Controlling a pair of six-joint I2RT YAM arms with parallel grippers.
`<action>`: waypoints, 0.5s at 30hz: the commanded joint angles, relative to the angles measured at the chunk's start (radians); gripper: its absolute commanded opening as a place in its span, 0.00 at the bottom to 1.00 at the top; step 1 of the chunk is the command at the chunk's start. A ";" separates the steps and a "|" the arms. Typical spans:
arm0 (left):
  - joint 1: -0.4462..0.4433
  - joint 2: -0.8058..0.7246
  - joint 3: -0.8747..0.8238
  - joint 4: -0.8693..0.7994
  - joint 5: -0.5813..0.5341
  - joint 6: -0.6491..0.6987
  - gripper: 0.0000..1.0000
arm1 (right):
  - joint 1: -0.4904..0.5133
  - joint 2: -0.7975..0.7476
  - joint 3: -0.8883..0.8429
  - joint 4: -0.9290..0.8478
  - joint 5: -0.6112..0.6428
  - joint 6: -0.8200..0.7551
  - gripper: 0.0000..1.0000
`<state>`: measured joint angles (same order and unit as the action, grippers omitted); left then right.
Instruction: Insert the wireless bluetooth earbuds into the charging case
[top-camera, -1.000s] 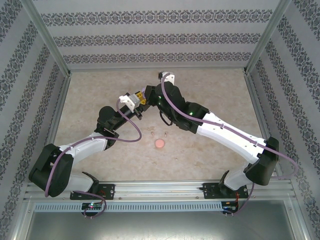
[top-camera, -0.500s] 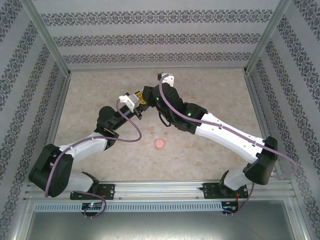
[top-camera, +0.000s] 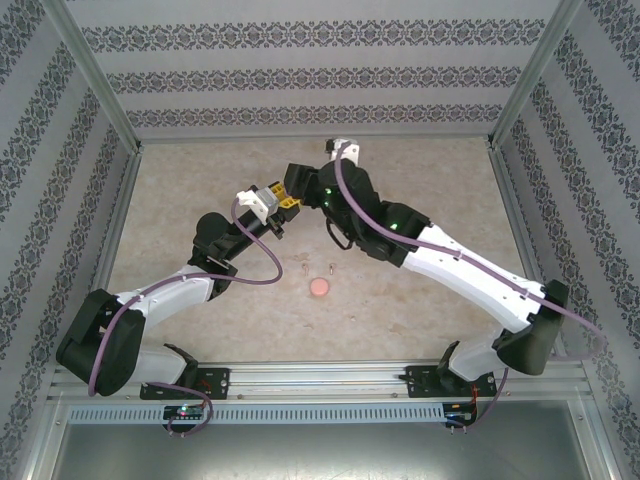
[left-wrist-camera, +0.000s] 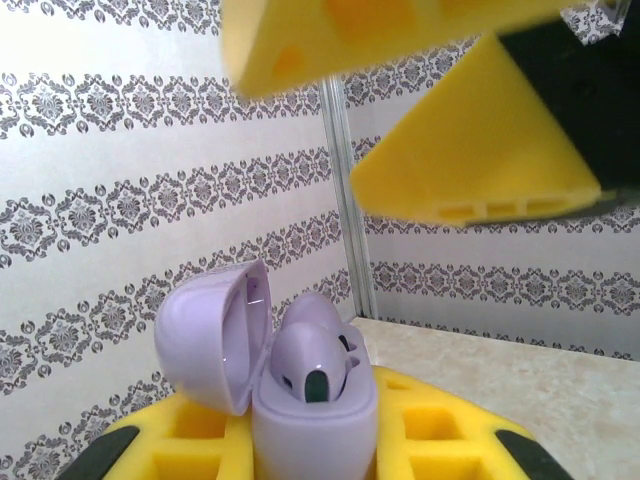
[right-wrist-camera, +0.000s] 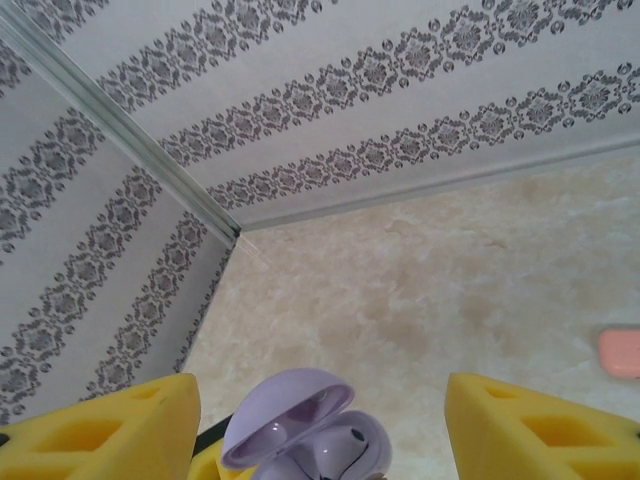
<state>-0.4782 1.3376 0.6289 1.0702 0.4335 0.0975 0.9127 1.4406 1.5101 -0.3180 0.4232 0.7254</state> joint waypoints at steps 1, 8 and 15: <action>-0.011 -0.014 0.010 0.043 0.008 0.006 0.00 | -0.053 -0.039 0.034 -0.045 -0.078 -0.016 0.67; -0.011 -0.016 0.019 -0.025 0.047 0.027 0.00 | -0.206 0.020 0.128 -0.162 -0.347 -0.020 0.65; -0.011 0.001 0.028 -0.081 0.103 0.027 0.00 | -0.264 0.112 0.239 -0.252 -0.450 -0.073 0.62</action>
<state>-0.4782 1.3380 0.6289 1.0153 0.4843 0.1059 0.6621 1.5200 1.6974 -0.4984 0.0589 0.6945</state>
